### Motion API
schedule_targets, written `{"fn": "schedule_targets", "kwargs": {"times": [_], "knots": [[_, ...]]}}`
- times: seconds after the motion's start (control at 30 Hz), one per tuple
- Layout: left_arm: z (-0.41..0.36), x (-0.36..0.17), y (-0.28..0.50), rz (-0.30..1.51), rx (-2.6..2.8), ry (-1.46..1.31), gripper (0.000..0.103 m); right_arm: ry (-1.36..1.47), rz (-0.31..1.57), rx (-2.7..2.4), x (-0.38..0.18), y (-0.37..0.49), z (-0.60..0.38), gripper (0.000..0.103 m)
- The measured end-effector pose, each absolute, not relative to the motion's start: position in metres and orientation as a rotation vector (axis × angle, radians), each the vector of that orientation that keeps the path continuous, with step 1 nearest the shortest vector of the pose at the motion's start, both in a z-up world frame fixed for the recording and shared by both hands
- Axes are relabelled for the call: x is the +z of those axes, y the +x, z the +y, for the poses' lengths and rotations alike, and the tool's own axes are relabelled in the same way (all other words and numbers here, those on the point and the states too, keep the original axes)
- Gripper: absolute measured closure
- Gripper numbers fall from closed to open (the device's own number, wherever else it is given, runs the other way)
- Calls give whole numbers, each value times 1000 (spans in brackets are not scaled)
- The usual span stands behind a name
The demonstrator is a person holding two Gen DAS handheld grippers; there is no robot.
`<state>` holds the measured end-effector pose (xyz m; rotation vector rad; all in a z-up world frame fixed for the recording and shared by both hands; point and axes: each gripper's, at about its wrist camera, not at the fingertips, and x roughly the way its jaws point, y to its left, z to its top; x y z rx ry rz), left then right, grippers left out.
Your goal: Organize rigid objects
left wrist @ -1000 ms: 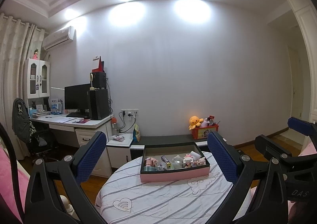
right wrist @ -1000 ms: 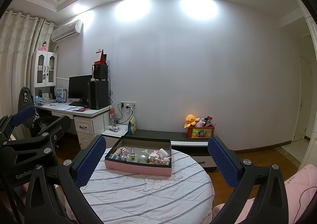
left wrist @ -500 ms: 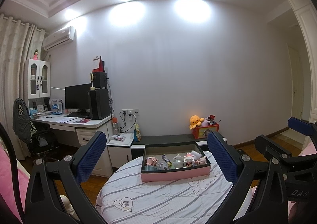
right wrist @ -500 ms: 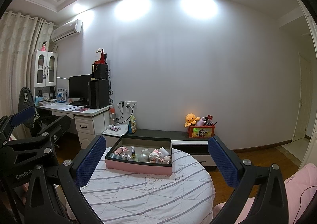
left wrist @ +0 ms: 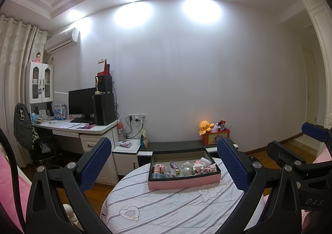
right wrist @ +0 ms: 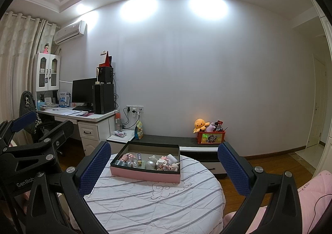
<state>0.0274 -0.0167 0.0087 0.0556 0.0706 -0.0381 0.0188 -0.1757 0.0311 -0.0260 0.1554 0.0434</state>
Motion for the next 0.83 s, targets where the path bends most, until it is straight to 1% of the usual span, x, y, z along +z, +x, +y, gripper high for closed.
{"fn": "schedule_targets", "kwargs": {"times": [0.83], "knots": [[-13,8,26,71,-35,56,0,-27,154,44,31,19,-174,0]]}}
